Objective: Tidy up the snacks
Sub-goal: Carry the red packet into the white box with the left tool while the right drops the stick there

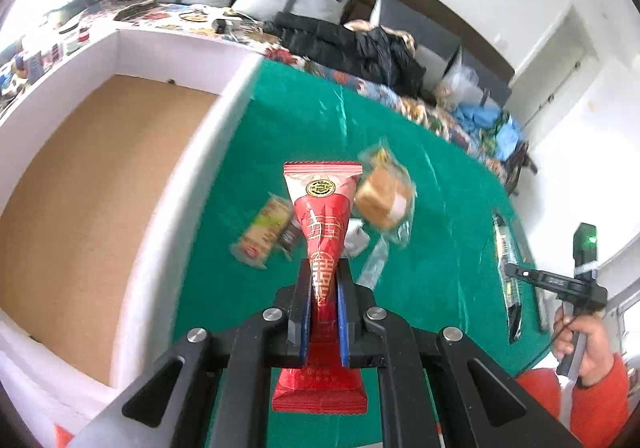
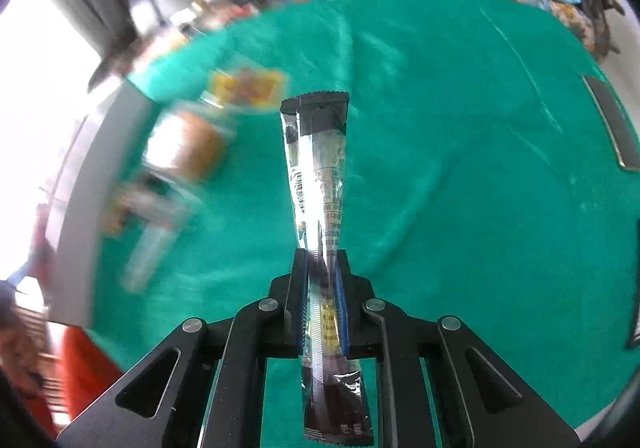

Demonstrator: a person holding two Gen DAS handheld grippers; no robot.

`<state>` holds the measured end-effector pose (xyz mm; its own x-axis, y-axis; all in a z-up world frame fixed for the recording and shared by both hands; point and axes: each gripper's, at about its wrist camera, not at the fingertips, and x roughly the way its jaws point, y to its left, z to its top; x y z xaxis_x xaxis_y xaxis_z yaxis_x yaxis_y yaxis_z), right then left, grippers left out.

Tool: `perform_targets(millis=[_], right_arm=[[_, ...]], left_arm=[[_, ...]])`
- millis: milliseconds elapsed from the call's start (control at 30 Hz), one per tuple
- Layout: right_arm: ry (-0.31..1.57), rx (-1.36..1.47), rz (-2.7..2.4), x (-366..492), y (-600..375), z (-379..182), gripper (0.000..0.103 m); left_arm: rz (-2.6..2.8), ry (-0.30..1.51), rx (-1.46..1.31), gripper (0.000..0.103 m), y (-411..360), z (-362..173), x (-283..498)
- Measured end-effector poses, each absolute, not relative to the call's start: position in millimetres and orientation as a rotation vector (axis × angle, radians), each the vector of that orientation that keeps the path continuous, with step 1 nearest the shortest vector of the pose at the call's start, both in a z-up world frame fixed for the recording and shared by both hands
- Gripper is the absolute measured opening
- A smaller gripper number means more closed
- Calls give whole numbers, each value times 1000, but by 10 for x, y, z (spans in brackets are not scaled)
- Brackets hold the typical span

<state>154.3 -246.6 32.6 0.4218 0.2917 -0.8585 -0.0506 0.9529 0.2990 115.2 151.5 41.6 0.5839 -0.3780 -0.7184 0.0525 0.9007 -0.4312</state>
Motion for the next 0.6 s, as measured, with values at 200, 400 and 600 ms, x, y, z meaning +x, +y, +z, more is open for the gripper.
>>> perform_targets(millis=[200, 400, 600], right_arm=[[1015, 361, 489, 1661, -1364, 1040, 12], [1015, 391, 737, 1943, 303, 1265, 12], [1071, 390, 780, 2144, 1209, 883, 54]], left_arm=[[-136, 866, -396, 9, 2333, 654, 1211], [20, 869, -359, 9, 3076, 645, 1320], [246, 932, -162, 90, 3340, 338, 1223]])
